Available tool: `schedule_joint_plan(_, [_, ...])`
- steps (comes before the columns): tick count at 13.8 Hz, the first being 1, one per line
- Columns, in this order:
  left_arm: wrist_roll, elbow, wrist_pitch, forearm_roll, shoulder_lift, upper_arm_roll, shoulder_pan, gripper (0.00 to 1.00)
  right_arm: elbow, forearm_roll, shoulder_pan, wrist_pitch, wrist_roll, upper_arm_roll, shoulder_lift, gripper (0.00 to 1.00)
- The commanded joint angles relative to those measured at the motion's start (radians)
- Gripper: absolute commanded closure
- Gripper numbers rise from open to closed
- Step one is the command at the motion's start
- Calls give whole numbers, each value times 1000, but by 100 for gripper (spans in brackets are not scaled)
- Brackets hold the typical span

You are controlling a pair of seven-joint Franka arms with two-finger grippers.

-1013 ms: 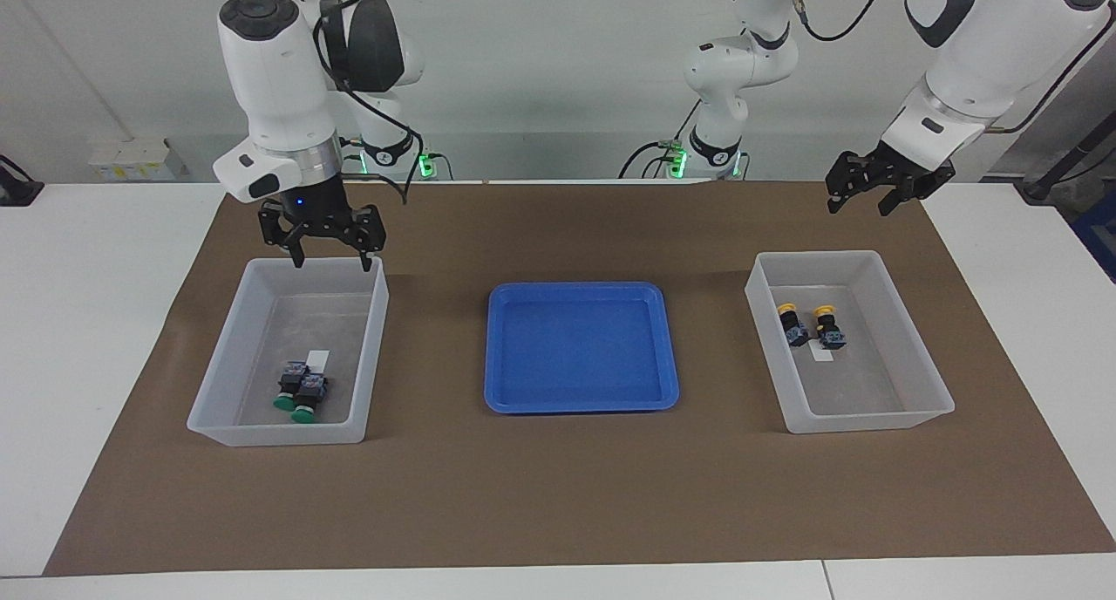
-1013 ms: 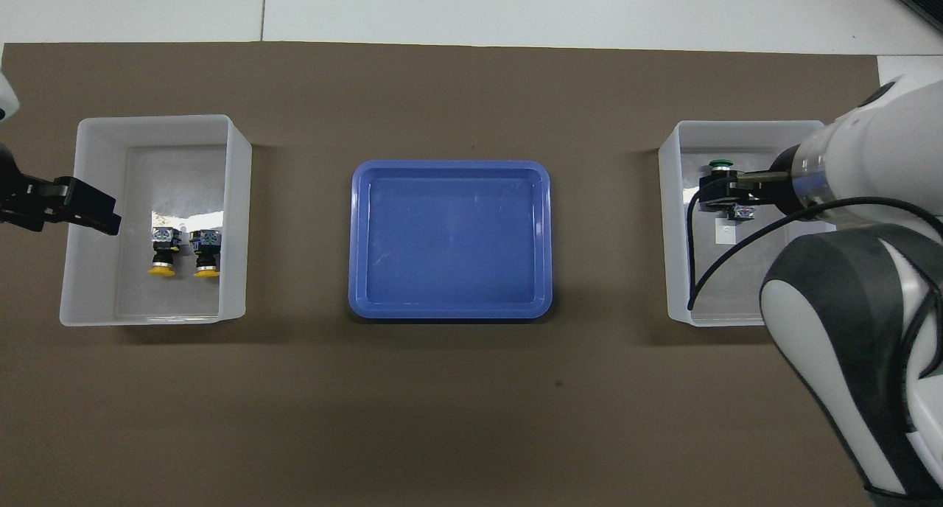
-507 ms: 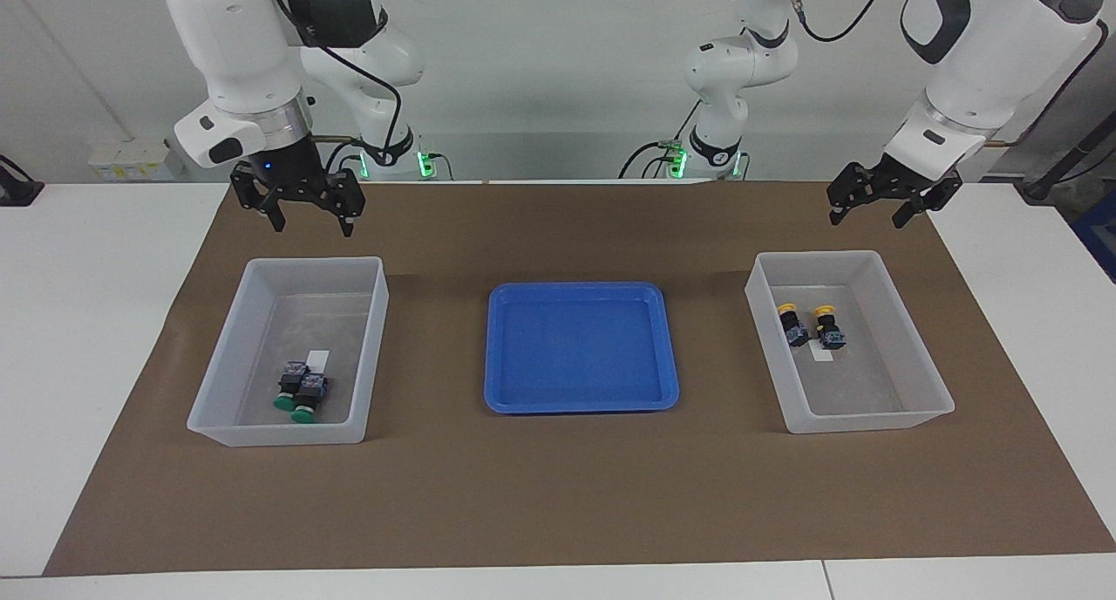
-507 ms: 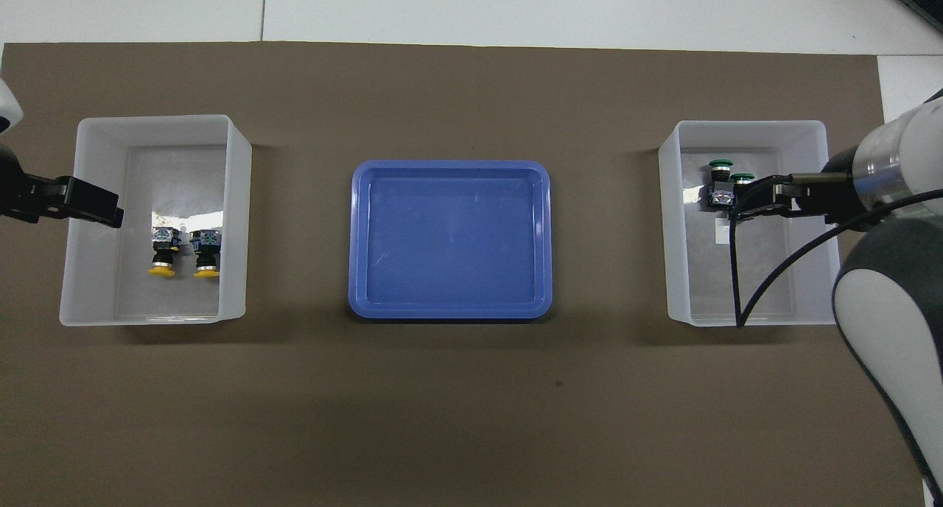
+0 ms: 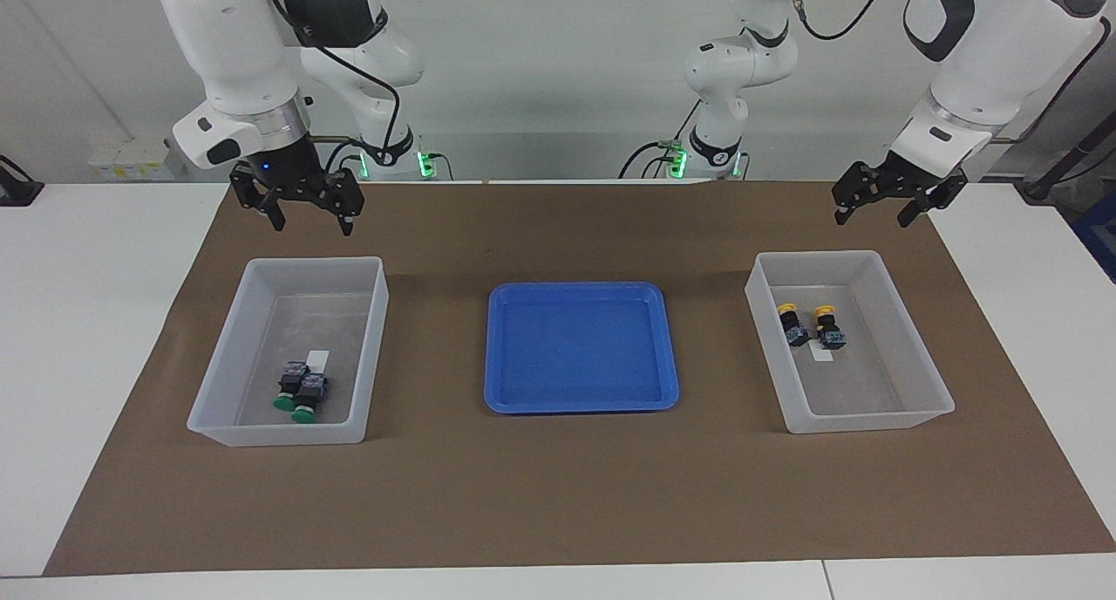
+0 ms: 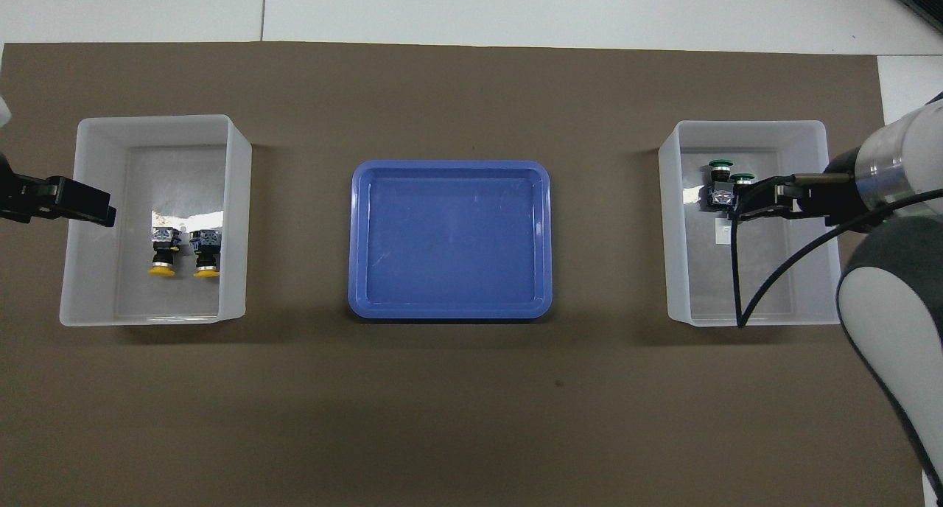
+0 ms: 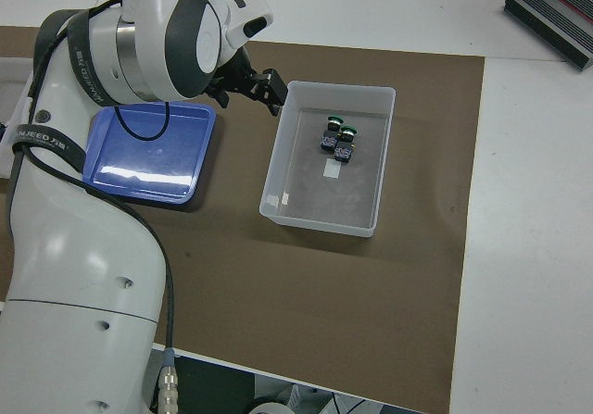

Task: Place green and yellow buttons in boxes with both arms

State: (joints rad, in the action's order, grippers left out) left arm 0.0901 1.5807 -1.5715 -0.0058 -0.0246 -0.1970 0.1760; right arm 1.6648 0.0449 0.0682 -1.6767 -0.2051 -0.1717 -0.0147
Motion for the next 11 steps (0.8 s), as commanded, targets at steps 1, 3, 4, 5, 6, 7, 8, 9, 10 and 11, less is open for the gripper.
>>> schedule_joint_plan(1, [13,47,-38,-3,37,1,8,0,4,-31,19,0,26,-3,-7,0])
schedule_joint_plan(3, [13,47,-36,-2,37,-1,8,0,6,-31,25,2,27,-2,-7,0])
schedule_joint_plan(4, [13,47,-35,-2,37,-1,8,0,6,-31,42,0,29,-2,-7,0])
schedule_joint_plan(5, [13,48,-35,-2,37,-1,5,0,6,-31,48,0,27,-2,-7,0])
schedule_joint_plan(6, [10,54,-36,-2,38,-1,4,0,4,-31,50,0,27,-2,-7,0])
schedule_joint_plan(7, [10,59,-36,-2,40,-1,5,0,6,-31,50,0,27,-2,-7,0])
schedule_joint_plan(8, [10,59,-36,-2,40,-1,5,0,6,-31,48,0,27,-2,-7,0])
schedule_joint_plan(9, [10,59,-35,-2,40,-1,4,0,4,-31,48,0,27,-2,-7,0])
schedule_joint_plan(10, [10,61,-36,-2,41,-1,3,0,4,-31,48,-1,26,-3,-7,0])
schedule_joint_plan(11, [10,62,-36,-2,43,-1,5,0,-2,-31,39,-11,27,-8,-4,0])
